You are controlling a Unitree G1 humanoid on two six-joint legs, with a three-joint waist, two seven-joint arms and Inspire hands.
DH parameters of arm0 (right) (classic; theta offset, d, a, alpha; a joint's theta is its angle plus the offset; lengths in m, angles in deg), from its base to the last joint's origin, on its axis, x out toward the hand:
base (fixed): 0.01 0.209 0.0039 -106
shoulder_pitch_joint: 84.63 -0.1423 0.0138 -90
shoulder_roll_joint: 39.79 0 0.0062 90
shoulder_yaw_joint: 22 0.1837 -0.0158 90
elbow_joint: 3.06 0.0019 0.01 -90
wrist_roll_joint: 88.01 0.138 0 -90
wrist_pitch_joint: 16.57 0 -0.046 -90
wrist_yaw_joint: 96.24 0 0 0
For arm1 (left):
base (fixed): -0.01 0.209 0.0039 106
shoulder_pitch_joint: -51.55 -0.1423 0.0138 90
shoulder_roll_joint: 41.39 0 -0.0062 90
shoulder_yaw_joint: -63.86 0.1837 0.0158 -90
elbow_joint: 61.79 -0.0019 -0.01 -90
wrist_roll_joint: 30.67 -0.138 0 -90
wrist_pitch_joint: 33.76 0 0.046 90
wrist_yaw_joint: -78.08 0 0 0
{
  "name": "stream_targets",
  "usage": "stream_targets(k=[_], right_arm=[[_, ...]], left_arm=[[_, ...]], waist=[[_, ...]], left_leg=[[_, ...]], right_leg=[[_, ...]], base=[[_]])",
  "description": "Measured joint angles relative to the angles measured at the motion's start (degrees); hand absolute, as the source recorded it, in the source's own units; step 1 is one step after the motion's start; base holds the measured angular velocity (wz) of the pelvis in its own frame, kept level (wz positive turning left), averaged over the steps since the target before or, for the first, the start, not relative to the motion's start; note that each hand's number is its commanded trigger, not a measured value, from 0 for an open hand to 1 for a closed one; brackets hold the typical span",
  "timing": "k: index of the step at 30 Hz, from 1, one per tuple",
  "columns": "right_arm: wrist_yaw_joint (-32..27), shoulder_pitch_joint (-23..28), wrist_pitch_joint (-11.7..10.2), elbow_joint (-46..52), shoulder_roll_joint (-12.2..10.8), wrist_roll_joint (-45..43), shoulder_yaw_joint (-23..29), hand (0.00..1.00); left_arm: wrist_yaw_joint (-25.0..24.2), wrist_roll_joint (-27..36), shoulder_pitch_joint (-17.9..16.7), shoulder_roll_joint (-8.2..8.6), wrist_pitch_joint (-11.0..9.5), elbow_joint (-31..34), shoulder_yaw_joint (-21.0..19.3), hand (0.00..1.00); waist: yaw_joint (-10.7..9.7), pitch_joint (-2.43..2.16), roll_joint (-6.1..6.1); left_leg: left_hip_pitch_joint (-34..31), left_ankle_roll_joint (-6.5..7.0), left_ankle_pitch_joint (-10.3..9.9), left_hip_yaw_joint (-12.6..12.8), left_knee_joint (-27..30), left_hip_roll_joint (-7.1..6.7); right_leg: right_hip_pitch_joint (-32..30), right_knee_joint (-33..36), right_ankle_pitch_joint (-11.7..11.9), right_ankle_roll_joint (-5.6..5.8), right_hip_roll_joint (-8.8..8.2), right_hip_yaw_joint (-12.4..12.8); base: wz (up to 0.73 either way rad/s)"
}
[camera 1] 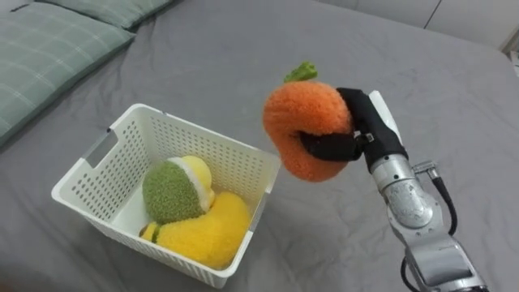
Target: Collect toys from the bed
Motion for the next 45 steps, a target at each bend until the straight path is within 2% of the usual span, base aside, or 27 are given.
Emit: stream_targets(k=[4, 11, 16, 22, 25, 26, 27, 29, 30, 31, 32, 33, 35, 36, 40, 45], right_arm=[[0.22, -0.01, 0.22, 0.99, -0.01, -0.05, -0.02, 1.0], [0.56, -0.09, 0.69, 8.08, -0.35, -0.2, -0.02, 1.0], [0.65, -0.28, 0.75, 8.76, -1.29, -0.21, -0.3, 1.0], [1.24, -0.55, 1.34, 8.87, -2.45, -0.61, -0.62, 1.0], [1.55, -0.68, 1.46, 8.88, -2.76, -1.11, -0.68, 1.0], [2.24, -1.05, 1.58, 8.87, -2.99, -2.2, -0.78, 0.82], [2.56, -1.27, 1.62, 8.88, -3.07, -2.5, -0.83, 0.73], [3.36, -2.36, 1.9, 8.88, -3.23, -3.16, -1.42, 0.45], [3.39, -2.54, 1.96, 8.96, -3.23, -3.43, -1.63, 0.4], [3.69, -2.95, 2.05, 9.01, -3.23, -3.89, -2.17, 0.14], [4.08, -3.42, 2.15, 9.01, -3.23, -4.44, -2.85, 0.14], [4.63, -3.62, 2.21, 9.0, -3.24, -4.59, -3.35, 0.07], [5.24, -3.64, 2.56, 8.99, -3.28, -4.71, -4.17, 0.02], [5.65, -3.64, 2.6, 8.98, -3.27, -4.74, -4.93, 0.0], [6.8, -3.64, 3.1, 8.95, -3.42, -4.61, -7.48, 0.0], [8.09, -3.81, 4.41, 8.77, -3.47, -4.36, -9.46, 0.0]], left_arm=[[-0.28, -0.02, -0.04, -0.14, 0.09, 0.0, 0.03, 0.0], [-0.25, -0.01, -0.01, -0.37, 0.09, 0.11, 0.06, 0.0], [-0.11, 0.11, 0.02, -0.38, 0.08, 0.12, 0.25, 0.0], [-0.26, 0.04, 0.8, -0.39, 0.09, 0.11, 0.68, 0.0], [-0.29, -0.04, 1.34, -0.4, 0.11, 0.11, 0.71, 0.0], [-0.28, -0.04, 1.37, -0.39, 0.11, 0.11, 0.73, 0.0], [-0.28, -0.04, 1.38, -0.39, 0.11, 0.11, 0.73, 0.0], [-0.28, -0.13, 1.43, -0.4, 0.11, 0.11, 0.72, 0.0], [-0.28, -0.39, 1.47, -0.41, 0.11, 0.11, 0.72, 0.0], [-0.27, -1.43, 1.53, -0.39, 0.12, 0.15, 0.72, 0.0], [-0.26, -2.3, 1.62, -0.37, 0.16, 0.21, 0.73, 0.0], [-0.26, -2.32, 1.78, -0.37, 0.31, 0.35, 1.04, 0.0], [-0.3, -2.31, 1.88, -0.34, 0.51, 0.67, 1.23, 0.0], [-0.34, -2.32, 1.88, -0.34, 0.76, 0.82, 1.3, 0.0], [-0.57, -2.31, 2.05, -0.31, 1.24, 1.31, 1.52, 0.0], [-0.85, -2.72, 3.15, -0.14, 1.39, 1.38, 2.44, 0.0]], waist=[[-0.04, 0.11, 0.12], [-0.03, -0.19, -0.32], [0.0, -0.19, -0.36], [0.55, -0.05, -0.54], [1.56, 0.14, -0.82], [1.65, 0.2, -0.93], [1.66, 0.22, -0.96], [2.01, 0.24, -0.99], [2.09, 0.23, -1.0], [2.28, 0.22, -1.01], [2.52, 0.23, -1.0], [2.85, 0.25, -0.97], [3.01, 0.25, -0.97], [3.01, 0.42, -0.72], [3.48, 0.54, -0.6], [5.15, 0.52, -0.63]], left_leg=[[-0.48, -0.01, 0.0, -0.01, -0.02, 0.0], [-0.95, 0.0, 0.02, 0.12, 0.11, 0.02], [-0.87, 0.0, 0.02, 0.05, 0.05, 0.01], [-0.91, 0.0, -0.01, 0.06, -0.02, 0.01], [-0.93, 0.0, -0.01, 0.28, 0.0, 0.04], [-1.0, 0.0, -0.01, 0.25, 0.02, 0.04], [-1.02, 0.0, -0.01, 0.23, 0.02, 0.04], [-1.14, 0.0, -0.01, 0.03, 0.01, 0.01], [-1.14, 0.0, -0.01, -0.03, 0.02, 0.01], [-1.14, 0.0, -0.01, -0.13, 0.06, 0.02], [-1.13, 0.0, 0.0, -0.22, 0.12, 0.02], [-1.16, 0.0, 0.0, -0.31, 0.14, 0.02], [-1.25, 0.0, 0.0, -0.72, 0.15, -0.03], [-1.35, 0.0, 0.0, -0.91, 0.21, -0.06], [-1.58, 0.0, 0.0, -1.01, 0.16, -0.1], [-2.07, 0.01, 0.02, -1.03, 0.11, -0.12]], right_leg=[[-0.38, 0.01, 0.0, 0.0, 0.01, -0.12], [-0.97, 0.01, 0.0, -0.01, 0.05, 0.13], [-0.9, 0.03, 0.0, 0.0, 0.04, 0.28], [-0.83, 0.12, 0.0, 0.0, 0.02, 0.27], [-0.95, 0.16, 0.0, 0.0, 0.01, 0.12], [-1.02, 0.15, 0.0, 0.0, 0.01, 0.09], [-1.05, 0.15, 0.0, 0.0, 0.0, 0.07], [-1.07, 0.11, 0.0, 0.0, -0.01, -0.21], [-1.07, 0.1, 0.0, 0.0, -0.02, -0.37], [-1.02, 0.09, 0.0, 0.0, -0.03, -0.79], [-1.0, 0.06, 0.0, 0.0, -0.03, -0.88], [-0.99, 0.05, 0.0, 0.0, -0.04, -1.03], [-0.92, 0.05, 0.0, 0.0, -0.09, -1.46], [-0.91, 0.05, 0.0, 0.0, -0.12, -1.63], [-0.97, 0.04, 0.01, 0.01, -0.18, -1.87], [-1.41, 0.03, 0.0, 0.01, -0.15, -1.62]], base=[[0.0], [0.0], [0.0], [0.0], [-0.01], [0.0], [0.0], [0.02], [0.05], [0.05], [0.05], [0.05], [0.09], [0.1], [0.02], [0.0]])
